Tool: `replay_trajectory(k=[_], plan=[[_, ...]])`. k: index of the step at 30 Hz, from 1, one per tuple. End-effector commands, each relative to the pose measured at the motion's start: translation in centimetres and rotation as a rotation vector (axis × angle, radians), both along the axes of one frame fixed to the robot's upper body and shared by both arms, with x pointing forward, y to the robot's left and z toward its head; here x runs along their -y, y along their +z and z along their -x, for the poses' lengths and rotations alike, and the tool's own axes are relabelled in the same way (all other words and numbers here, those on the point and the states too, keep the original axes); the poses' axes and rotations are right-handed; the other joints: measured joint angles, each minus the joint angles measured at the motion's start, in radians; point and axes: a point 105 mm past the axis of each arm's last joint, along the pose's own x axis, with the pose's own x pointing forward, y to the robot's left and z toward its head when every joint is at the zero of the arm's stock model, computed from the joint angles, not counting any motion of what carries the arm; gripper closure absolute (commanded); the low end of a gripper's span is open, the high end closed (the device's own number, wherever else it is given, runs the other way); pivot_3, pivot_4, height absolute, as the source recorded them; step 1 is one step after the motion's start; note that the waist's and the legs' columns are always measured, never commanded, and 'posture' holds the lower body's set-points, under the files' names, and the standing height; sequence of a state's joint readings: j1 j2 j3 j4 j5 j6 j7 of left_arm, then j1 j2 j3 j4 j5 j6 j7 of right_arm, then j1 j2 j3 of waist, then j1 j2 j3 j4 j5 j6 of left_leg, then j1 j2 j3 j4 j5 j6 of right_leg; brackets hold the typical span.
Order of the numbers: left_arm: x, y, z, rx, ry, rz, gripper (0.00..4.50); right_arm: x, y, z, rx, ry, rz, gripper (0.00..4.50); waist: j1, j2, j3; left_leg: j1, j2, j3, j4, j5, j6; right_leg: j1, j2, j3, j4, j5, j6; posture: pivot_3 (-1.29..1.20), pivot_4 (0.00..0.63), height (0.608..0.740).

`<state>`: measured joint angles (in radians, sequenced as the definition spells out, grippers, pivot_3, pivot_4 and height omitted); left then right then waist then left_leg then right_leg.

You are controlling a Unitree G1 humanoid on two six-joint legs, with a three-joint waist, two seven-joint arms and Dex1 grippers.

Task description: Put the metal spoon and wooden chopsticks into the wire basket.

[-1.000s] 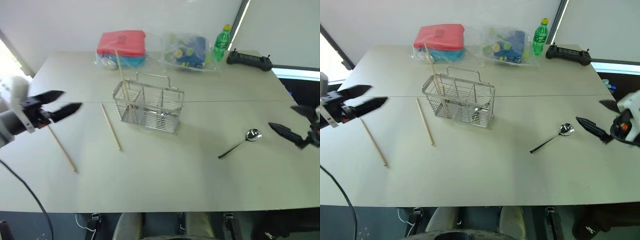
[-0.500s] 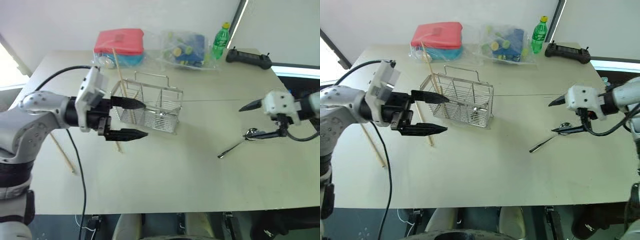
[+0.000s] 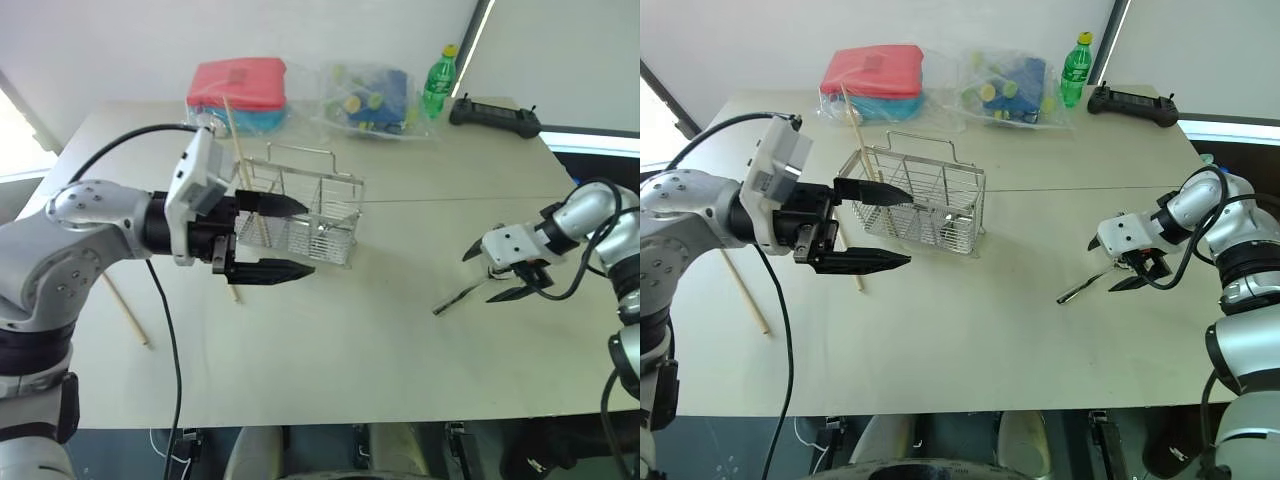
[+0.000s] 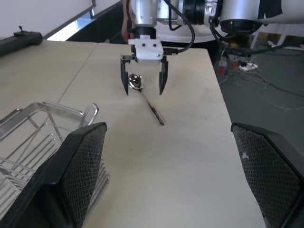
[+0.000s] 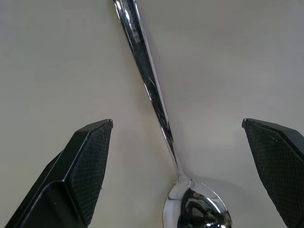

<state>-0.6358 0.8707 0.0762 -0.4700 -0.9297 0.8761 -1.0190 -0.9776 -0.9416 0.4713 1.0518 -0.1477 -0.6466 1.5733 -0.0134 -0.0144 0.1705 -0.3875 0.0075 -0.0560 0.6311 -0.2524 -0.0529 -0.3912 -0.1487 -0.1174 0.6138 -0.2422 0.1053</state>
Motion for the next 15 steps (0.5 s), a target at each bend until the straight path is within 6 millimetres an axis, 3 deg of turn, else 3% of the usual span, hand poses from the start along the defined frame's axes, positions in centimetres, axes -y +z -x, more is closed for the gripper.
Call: replay_trajectory(k=[1, 8, 11, 12, 15], plan=[[-0.1, 1.2, 1.1, 0.045, -0.016, -0.002, 0.08, 0.2, 0.6, -0.7, 0.062, 0.013, 0.033, 0.0, 0.0, 0.0, 0.0, 0.0, 0.0, 0.0, 0.0, 0.0, 0.0, 0.0, 0.0, 0.0, 0.0, 0.0, 0.0, 0.0, 0.15, 0.685], [-0.2, 0.3, 1.9, 0.004, -0.061, -0.054, 0.08, 0.2, -0.3, -1.0, 0.074, -0.003, 0.033, 0.0, -0.001, 0.0, 0.0, 0.0, 0.0, 0.0, 0.0, 0.003, -0.005, 0.001, 0.0, 0.0, 0.0, 0.0, 0.0, 0.0, 0.15, 0.685], [-0.3, -0.1, 2.1, -0.003, -0.078, -0.079, 0.0, 0.1, -0.6, -0.9, 0.069, -0.002, 0.023, 0.79, -0.002, -0.001, 0.0, 0.002, 0.0, 0.0, 0.0, 0.002, -0.004, 0.002, 0.0, 0.001, 0.0, 0.0, 0.0, 0.0, 0.15, 0.685], [-0.3, -0.2, 2.0, -0.002, -0.079, -0.083, 0.0, 0.1, -0.6, -0.9, 0.068, 0.0, 0.021, 0.79, -0.002, 0.0, 0.0, 0.002, 0.0, 0.0, 0.0, 0.001, -0.002, 0.002, 0.0, 0.001, 0.0, 0.0, 0.0, 0.0, 0.15, 0.685], [-0.5, -0.3, 2.0, -0.004, -0.087, -0.099, 0.0, 0.0, -0.8, -0.7, 0.061, 0.006, 0.013, 1.76, -0.003, -0.001, 0.0, 0.003, 0.0, 0.0, 0.0, 0.002, -0.002, 0.002, 0.001, 0.001, 0.001, 0.0, 0.0, 0.0, 0.15, 0.685]])
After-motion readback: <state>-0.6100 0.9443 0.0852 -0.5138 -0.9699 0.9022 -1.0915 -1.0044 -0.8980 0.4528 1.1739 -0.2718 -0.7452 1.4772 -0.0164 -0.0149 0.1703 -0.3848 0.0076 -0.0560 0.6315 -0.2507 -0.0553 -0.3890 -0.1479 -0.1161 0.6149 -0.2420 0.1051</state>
